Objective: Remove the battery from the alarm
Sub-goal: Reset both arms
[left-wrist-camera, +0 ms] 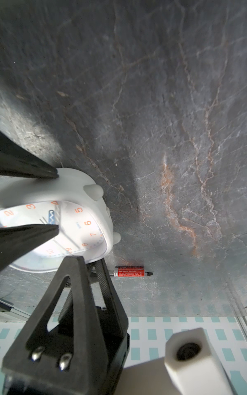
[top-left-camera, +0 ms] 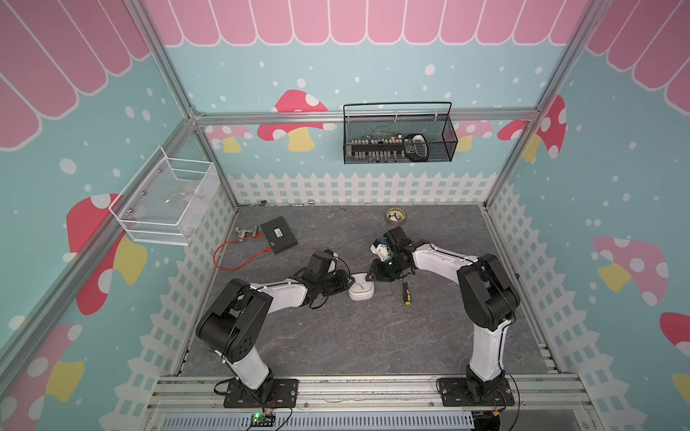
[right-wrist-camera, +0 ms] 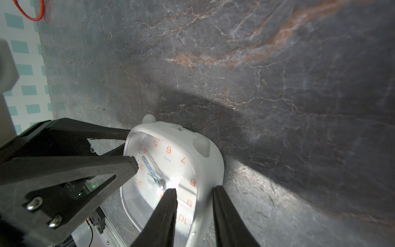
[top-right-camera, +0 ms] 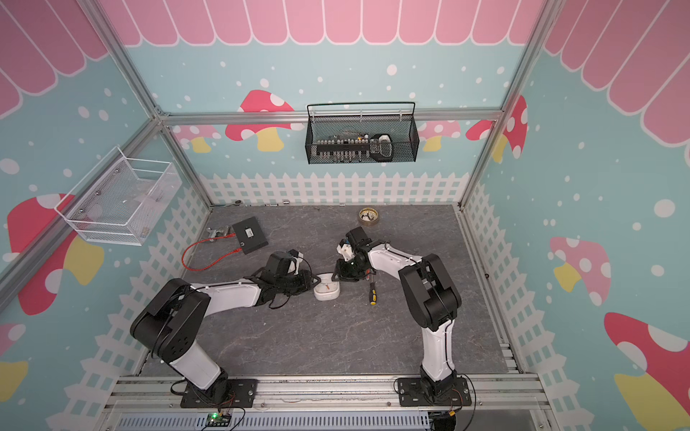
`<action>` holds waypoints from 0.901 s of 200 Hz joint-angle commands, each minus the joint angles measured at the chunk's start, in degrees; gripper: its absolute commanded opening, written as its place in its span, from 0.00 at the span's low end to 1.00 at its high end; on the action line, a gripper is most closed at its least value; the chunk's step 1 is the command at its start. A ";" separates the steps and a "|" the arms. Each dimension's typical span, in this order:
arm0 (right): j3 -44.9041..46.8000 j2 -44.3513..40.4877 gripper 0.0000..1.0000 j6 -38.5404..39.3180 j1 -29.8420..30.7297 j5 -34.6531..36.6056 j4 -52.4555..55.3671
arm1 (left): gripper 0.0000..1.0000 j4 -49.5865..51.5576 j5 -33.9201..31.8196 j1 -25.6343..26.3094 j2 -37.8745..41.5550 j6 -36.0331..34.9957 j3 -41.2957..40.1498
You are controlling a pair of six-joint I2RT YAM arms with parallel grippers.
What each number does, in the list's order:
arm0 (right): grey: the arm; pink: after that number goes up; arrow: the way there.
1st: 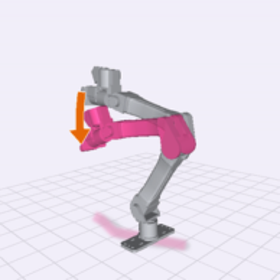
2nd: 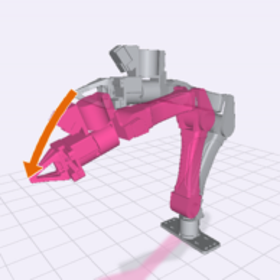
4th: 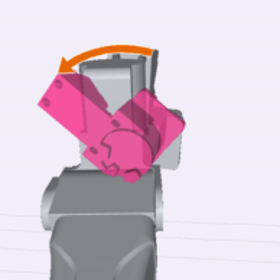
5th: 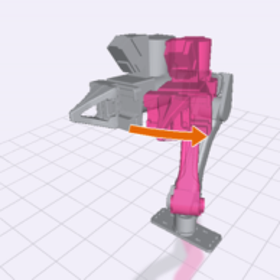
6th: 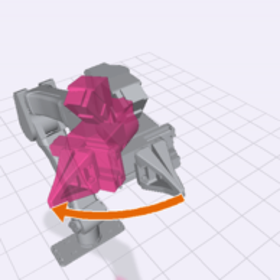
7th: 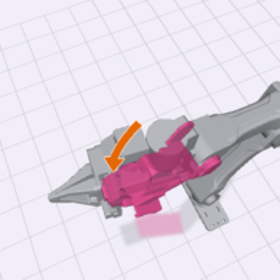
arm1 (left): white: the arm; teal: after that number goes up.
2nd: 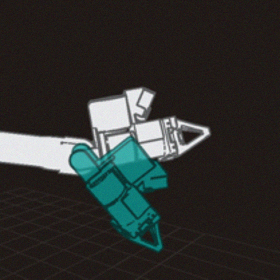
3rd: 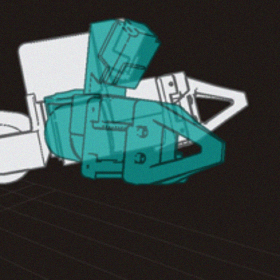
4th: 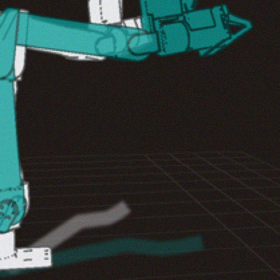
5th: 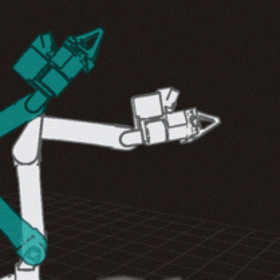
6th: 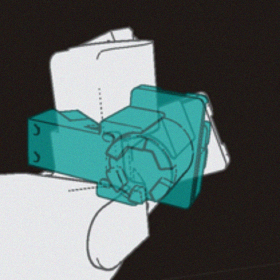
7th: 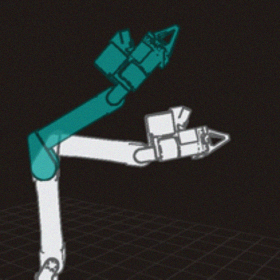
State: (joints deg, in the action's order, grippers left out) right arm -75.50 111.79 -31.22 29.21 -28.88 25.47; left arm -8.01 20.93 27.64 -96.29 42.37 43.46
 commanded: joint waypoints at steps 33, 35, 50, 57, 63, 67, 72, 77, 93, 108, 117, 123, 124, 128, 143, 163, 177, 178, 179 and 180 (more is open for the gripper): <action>3.02 -15.67 0.54 -2.07 0.74 11.40 -1.18 | 0.59 7.19 -3.52 -0.89 9.66 -4.48 2.19; 3.07 -16.37 0.54 -2.06 0.73 11.95 -1.14 | 0.59 7.74 -3.90 -1.02 10.25 -4.73 2.45; 4.06 -22.17 0.56 -1.91 0.75 17.31 -1.00 | 0.61 11.62 -7.47 -1.68 15.49 -6.19 4.14; 4.78 -25.47 0.60 -1.35 0.75 21.47 -1.13 | 0.62 13.01 -10.20 -1.94 18.32 -6.88 4.72; 5.55 -27.72 0.61 -0.80 0.69 25.21 -1.40 | 0.62 14.18 -13.28 -2.10 20.78 -7.54 4.98; 6.43 -29.54 0.63 -0.18 0.69 28.13 -2.03 | 0.63 14.75 -15.84 -2.22 22.47 -8.08 5.05; 8.15 -32.02 0.65 0.99 0.65 32.74 -3.49 | 0.63 15.16 -19.14 -2.36 24.50 -8.59 4.75; 10.52 -34.10 0.67 3.08 0.55 36.07 -5.36 | 0.64 15.17 -23.46 -2.58 26.51 -9.19 4.27; 19.77 -41.42 0.75 11.92 0.19 43.86 -16.33 | 0.66 12.50 -36.90 -3.04 32.35 -11.44 0.25; 30.94 -48.88 0.84 21.59 0.06 50.50 -31.04 | 0.66 7.39 -46.18 -3.44 36.72 -13.47 -5.02; 37.77 -52.27 0.89 27.24 -0.11 53.81 -40.03 | 0.66 3.97 -49.65 -3.46 39.05 -13.98 -8.30; 41.96 -54.33 0.92 30.74 -0.15 55.97 -46.70 | 0.66 1.25 -51.20 -3.45 40.37 -14.47 -10.62; 42.65 -54.63 0.92 31.42 -0.22 56.36 -47.69 | 0.66 0.72 -51.49 -3.41 40.69 -14.58 -10.83; 45.07 -55.61 0.94 33.72 -0.29 57.78 -51.67 | 0.66 -1.47 -52.50 -3.43 41.53 -15.03 -12.75; 54.06 -57.66 0.99 40.88 -1.53 62.40 -65.88 | 0.66 -8.79 -56.67 -5.03 43.64 -16.51 -18.50; 61.21 -57.13 0.99 41.87 -5.48 62.12 -75.61 | 0.66 -19.49 -60.38 -5.58 44.61 -21.10 -25.51; 64.35 -55.19 0.99 40.20 -8.55 60.67 -79.89 | 0.66 -25.81 -59.83 -7.26 44.23 -23.47 -29.15; 64.61 -55.01 0.99 40.11 -8.73 60.64 -80.41 | 0.66 -26.26 -59.76 -7.38 44.16 -23.65 -29.41; 64.74 -54.79 0.99 40.06 -8.95 60.49 -80.89 | 0.66 -26.79 -59.64 -7.54 44.08 -23.82 -29.71; 65.11 -54.55 0.99 39.95 -9.15 60.38 -81.44 | 0.66 -27.28 -59.53 -7.70 43.99 -24.04 -29.91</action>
State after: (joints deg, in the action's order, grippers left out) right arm -14.20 55.44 4.64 23.73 28.47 -35.40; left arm -19.25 -33.21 22.02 -52.75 24.95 17.91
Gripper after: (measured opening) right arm 0.988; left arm 0.662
